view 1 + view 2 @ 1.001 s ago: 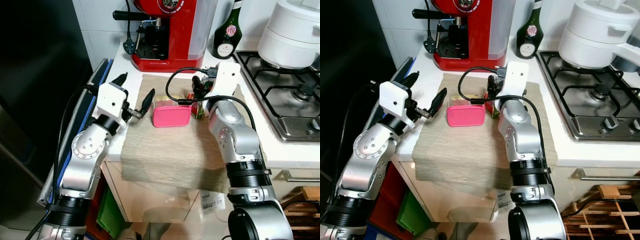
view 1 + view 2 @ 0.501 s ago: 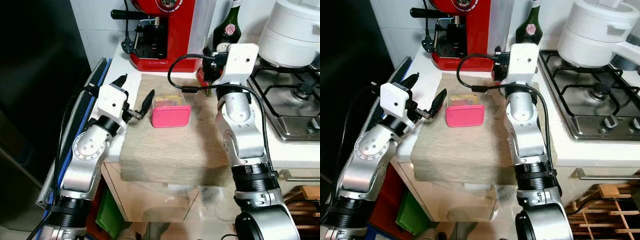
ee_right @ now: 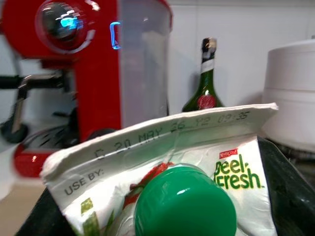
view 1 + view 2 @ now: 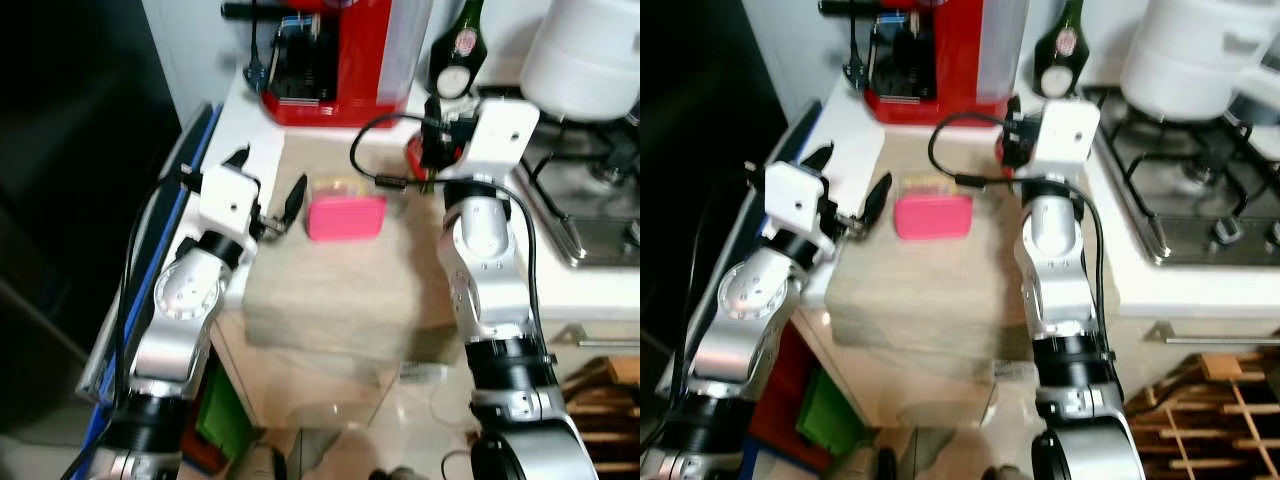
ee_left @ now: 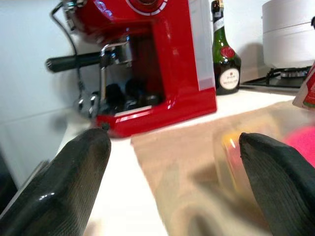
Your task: Restocking fridge
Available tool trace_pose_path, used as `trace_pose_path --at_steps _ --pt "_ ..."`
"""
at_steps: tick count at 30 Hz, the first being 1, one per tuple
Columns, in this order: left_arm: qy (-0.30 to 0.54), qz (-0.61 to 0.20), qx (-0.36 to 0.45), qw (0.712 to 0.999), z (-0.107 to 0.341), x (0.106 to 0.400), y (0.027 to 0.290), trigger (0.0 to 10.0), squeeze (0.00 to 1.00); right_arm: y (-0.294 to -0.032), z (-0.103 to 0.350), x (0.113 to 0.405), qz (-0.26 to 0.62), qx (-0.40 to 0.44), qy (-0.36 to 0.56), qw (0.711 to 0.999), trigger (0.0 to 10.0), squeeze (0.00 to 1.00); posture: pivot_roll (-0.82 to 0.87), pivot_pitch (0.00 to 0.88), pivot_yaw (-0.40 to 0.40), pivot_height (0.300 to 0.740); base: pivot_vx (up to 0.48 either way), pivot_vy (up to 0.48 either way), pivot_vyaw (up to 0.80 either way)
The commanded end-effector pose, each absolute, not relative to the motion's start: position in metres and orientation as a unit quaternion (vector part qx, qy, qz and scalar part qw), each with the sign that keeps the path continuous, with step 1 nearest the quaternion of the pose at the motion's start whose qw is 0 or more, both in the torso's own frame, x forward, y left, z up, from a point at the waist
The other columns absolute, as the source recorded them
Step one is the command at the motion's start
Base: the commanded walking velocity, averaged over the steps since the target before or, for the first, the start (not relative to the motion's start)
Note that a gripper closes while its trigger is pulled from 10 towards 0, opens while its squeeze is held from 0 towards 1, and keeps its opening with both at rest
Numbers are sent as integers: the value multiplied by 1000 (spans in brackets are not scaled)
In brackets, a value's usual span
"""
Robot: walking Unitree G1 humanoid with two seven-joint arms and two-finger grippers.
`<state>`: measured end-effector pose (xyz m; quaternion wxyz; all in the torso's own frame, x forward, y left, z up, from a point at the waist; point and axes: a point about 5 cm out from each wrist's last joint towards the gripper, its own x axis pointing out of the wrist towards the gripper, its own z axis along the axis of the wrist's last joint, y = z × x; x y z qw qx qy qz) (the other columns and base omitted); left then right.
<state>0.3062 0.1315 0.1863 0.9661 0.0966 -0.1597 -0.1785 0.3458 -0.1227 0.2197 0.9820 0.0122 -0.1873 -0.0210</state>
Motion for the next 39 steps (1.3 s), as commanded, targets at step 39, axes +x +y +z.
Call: trace_pose_path --at_steps 39 --pt "-142 -205 21 968 181 303 119 10000 0 -145 175 328 -35 -20 -128 991 10000 0 -24 0 62 740 -235 -254 0"
